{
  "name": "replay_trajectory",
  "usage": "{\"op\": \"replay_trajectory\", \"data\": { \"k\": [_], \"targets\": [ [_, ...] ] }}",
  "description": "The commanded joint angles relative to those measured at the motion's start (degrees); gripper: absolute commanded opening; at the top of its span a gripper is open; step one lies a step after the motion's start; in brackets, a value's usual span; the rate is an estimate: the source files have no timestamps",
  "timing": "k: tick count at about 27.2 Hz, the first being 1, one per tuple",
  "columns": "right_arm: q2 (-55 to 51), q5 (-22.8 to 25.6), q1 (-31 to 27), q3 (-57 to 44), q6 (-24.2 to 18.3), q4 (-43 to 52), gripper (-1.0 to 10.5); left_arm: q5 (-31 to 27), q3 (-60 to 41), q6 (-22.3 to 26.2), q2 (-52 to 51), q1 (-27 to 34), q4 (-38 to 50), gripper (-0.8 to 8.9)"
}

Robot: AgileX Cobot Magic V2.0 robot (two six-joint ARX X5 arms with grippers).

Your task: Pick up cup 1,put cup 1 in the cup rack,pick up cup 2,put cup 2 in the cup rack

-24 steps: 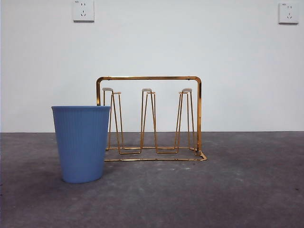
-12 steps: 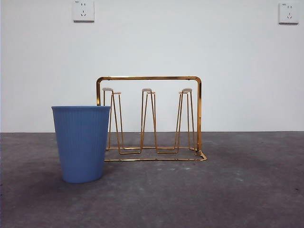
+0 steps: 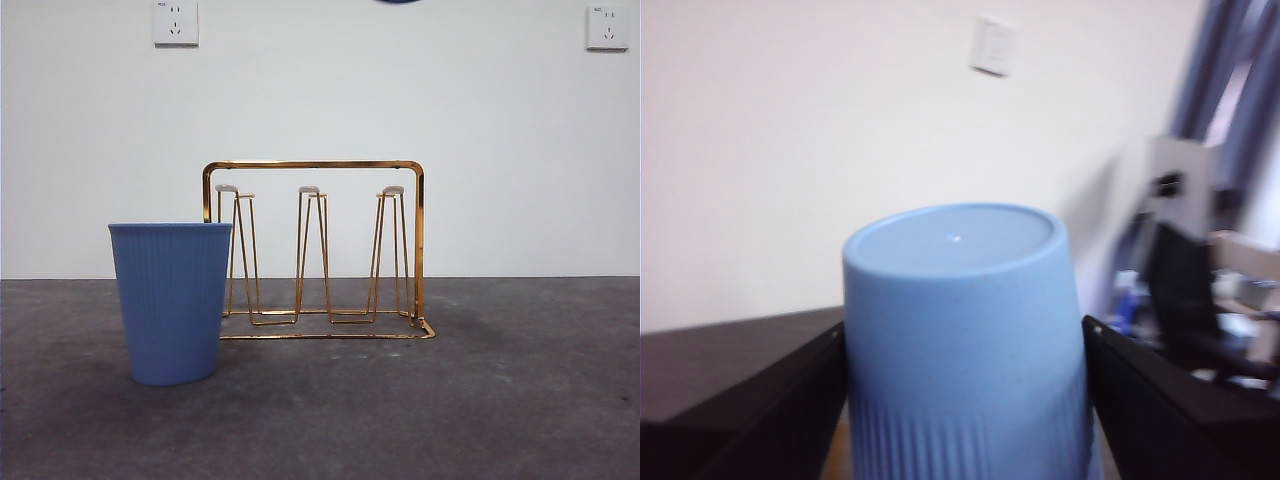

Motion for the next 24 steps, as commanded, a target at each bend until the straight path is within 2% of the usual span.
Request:
{"op": "replay_trajectory", "data": {
  "k": [1,9,14,18,24],
  "targets": [
    [-0.15,0.07,-0.02,-0.42,0.22,-0.17,2.2,-3.17,2.86,5.53,3.72,0.04,0.74,-0.07],
    [-0.15,0.39,-0.02,-0.42,-0.02,-2.01,2.2,-12.11,12.02,7.74,16.0,0.04,-0.11,-0.08],
    [-0.15,0.7,-0.02,-0.42,-1.29,-2.86,2.2,-16.13,12.35,3.8,19.65,0.87,0.92,-0.08],
    [-0.15,0.7,0.0,-0.42,-1.31,-3.41,2.2,-16.26,12.35,-0.83,21.75,2.45,0.9,-0.08],
    [-0.39,0.63,0.0,-0.42,-1.31,-3.3,2.2,-16.04,12.35,-2.34,25.14,3.91,1.75,-0.08]
  ]
}}
